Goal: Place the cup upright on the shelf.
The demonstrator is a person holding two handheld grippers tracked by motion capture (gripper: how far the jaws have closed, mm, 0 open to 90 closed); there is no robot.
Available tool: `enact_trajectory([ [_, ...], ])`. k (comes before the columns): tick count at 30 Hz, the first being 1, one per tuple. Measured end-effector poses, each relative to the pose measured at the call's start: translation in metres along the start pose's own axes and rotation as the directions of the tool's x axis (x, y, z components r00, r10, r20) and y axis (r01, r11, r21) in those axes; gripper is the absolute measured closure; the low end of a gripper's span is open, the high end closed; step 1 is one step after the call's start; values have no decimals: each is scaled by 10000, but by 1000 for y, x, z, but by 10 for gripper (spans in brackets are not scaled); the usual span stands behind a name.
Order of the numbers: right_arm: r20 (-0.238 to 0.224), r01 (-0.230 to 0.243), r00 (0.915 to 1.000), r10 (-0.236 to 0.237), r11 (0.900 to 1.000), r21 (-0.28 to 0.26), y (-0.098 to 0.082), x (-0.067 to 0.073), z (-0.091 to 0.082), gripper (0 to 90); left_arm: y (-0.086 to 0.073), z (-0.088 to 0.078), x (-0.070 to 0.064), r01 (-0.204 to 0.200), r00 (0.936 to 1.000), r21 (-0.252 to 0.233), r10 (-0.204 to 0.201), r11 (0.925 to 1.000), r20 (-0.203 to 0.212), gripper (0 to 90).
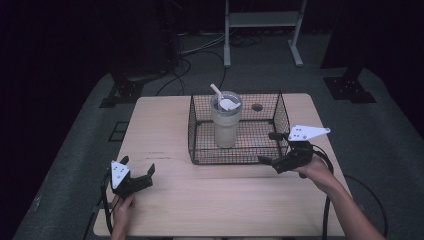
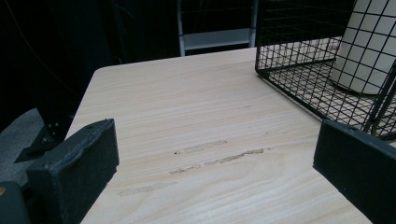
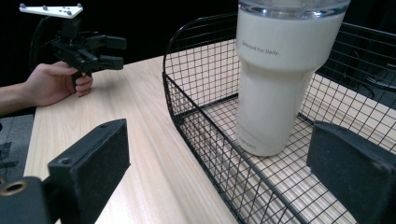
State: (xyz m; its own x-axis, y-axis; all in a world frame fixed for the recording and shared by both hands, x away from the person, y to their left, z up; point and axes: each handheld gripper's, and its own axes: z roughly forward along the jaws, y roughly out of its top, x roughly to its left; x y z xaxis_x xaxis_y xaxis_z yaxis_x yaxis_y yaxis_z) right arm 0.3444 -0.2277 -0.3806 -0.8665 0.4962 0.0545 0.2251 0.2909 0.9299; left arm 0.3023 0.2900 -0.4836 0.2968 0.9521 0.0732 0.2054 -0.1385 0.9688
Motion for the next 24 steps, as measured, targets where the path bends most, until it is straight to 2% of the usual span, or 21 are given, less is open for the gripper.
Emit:
enact_trajectory([
  [12,39,-69,10000,69,10000,50,-20,12,-16,52,0,0,0,-7,10000,5,7,10000,-6,0],
  [24,284,-172,9995,166,9996,205,-49,24,-35,52,0,0,0,-31,10000,30,31,10000,-13,0],
])
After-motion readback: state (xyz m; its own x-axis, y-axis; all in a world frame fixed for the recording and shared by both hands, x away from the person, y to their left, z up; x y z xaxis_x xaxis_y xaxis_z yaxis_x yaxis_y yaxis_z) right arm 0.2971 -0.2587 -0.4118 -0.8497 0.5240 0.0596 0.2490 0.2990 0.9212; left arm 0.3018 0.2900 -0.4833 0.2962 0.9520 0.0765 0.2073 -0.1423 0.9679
